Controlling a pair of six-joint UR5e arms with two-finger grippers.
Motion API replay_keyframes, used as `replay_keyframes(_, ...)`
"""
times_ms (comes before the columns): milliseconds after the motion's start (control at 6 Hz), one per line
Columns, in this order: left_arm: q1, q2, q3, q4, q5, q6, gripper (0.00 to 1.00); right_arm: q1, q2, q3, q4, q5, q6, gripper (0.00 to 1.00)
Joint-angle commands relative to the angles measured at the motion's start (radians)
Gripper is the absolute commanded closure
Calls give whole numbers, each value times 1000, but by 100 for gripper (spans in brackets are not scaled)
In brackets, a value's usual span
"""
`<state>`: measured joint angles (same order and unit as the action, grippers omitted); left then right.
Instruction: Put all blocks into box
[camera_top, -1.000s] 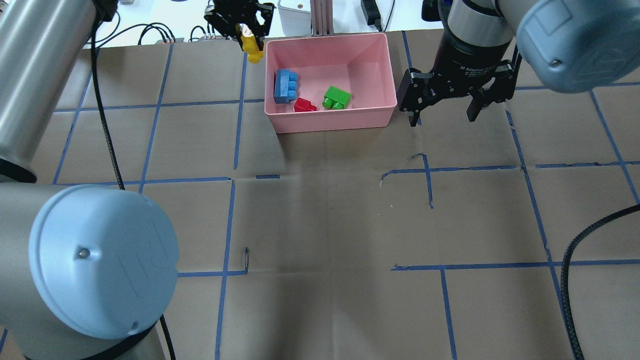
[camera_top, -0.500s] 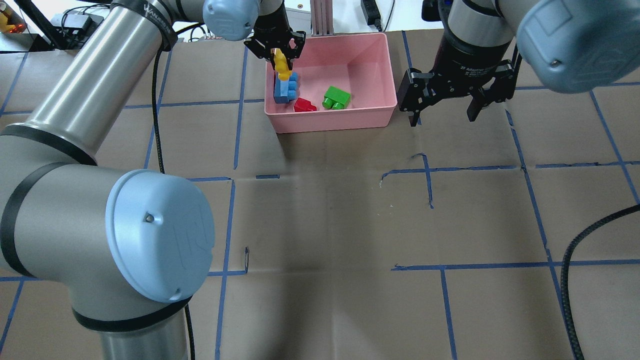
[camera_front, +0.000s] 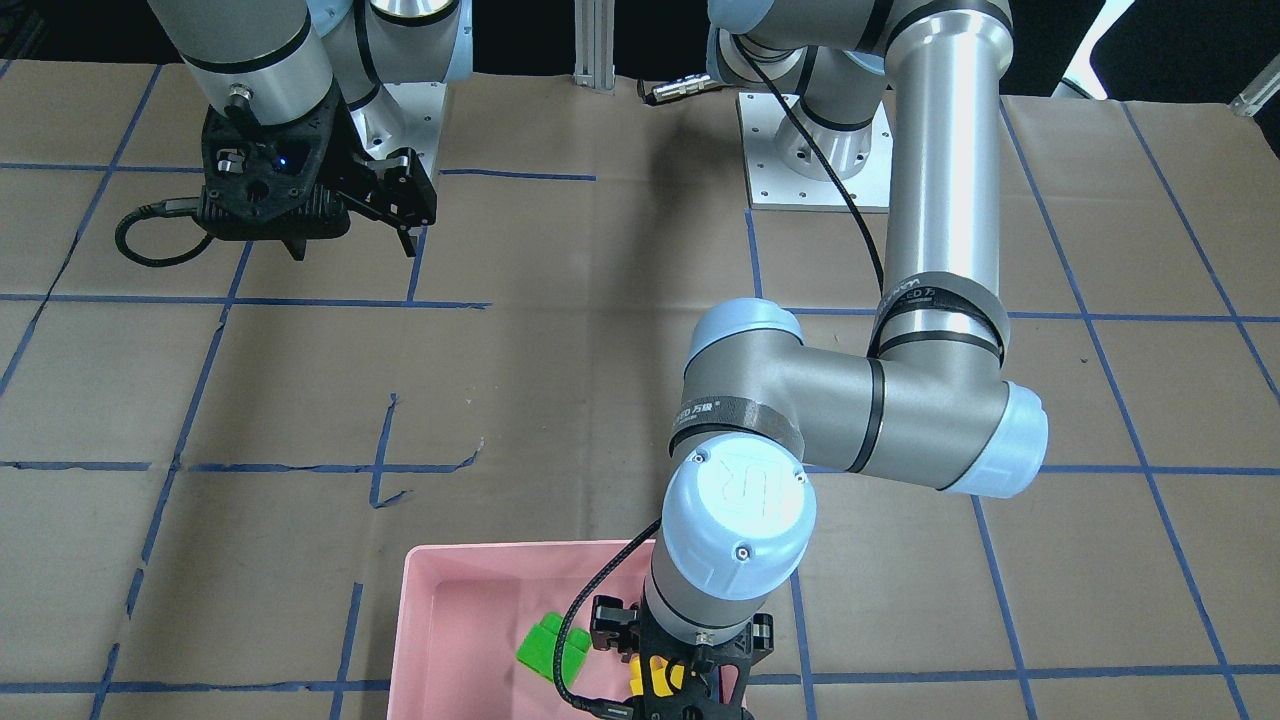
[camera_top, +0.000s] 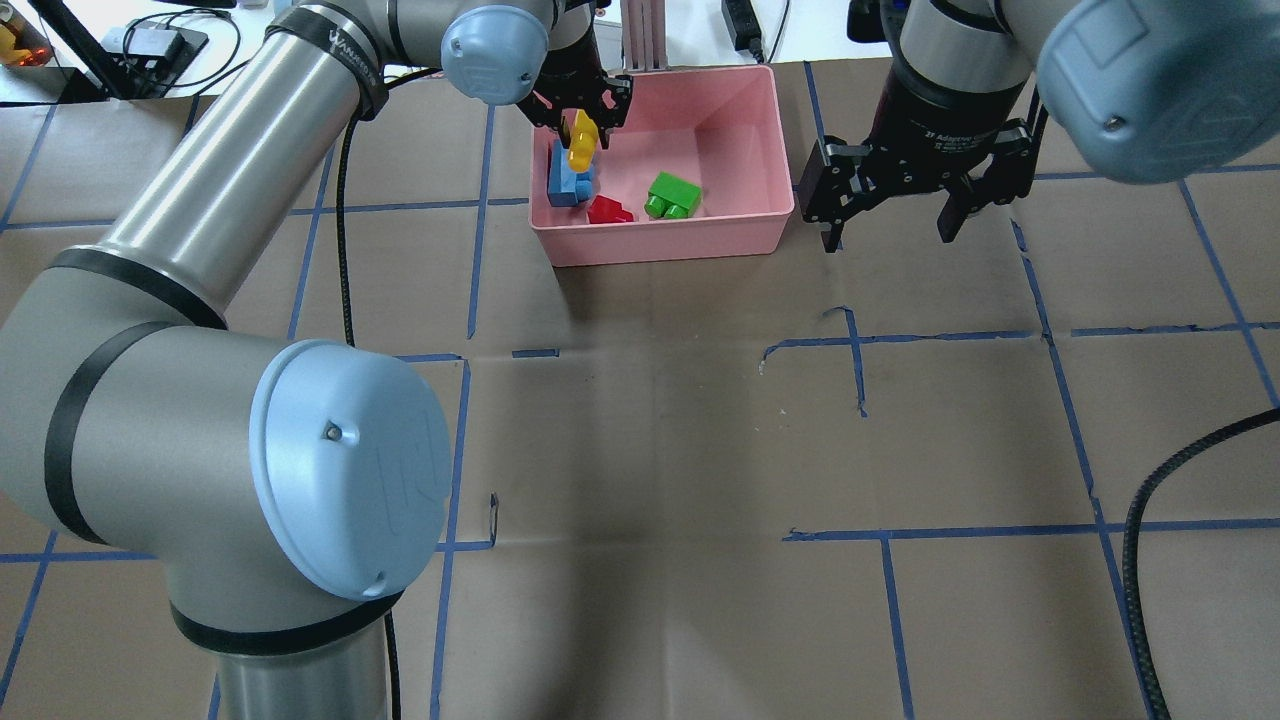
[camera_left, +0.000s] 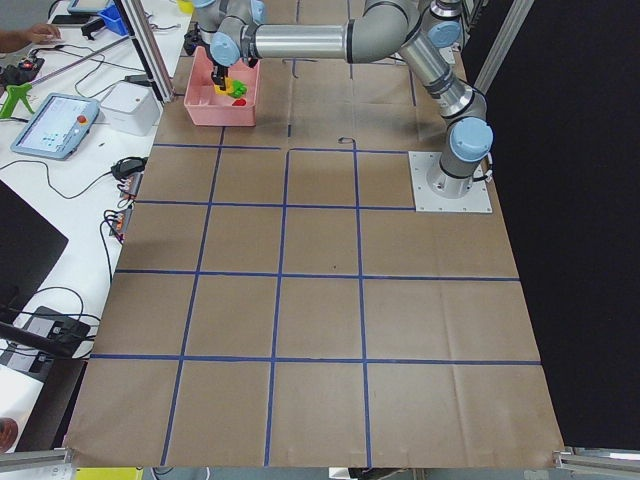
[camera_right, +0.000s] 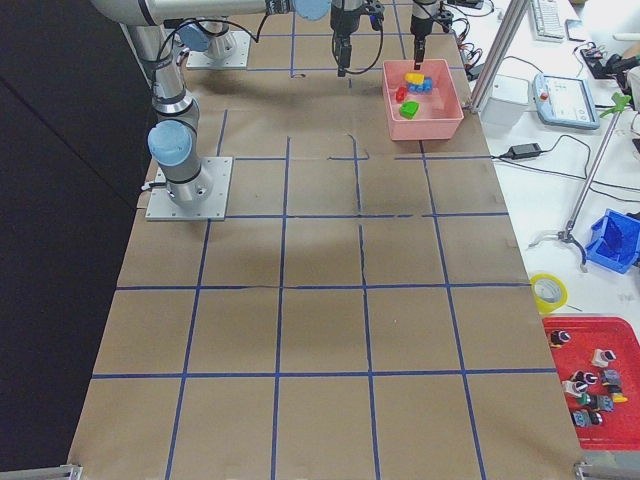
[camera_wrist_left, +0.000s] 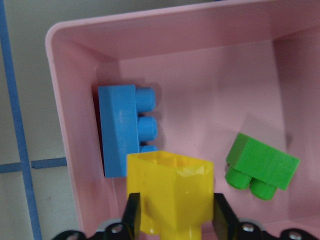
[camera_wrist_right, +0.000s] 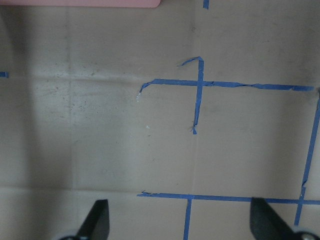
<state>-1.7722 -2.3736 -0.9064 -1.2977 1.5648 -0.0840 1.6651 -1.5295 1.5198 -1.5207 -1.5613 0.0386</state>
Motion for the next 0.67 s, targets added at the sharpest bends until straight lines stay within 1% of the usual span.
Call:
replay_keyframes(0,11,95,-17,-26,8,21,1,2,0,2,2,-2,0,0)
replay_keyframes(167,49,164,-35,-138,12,88,1,-1,0,6,1,-2,0,0)
replay_keyframes(333,97,250,-87,-209,12,145,1,-1,0,7,0,-2,0,0)
replay_keyframes(500,143,352,-197,-221,17,249,1,-1,0,7,0,-2,0,0)
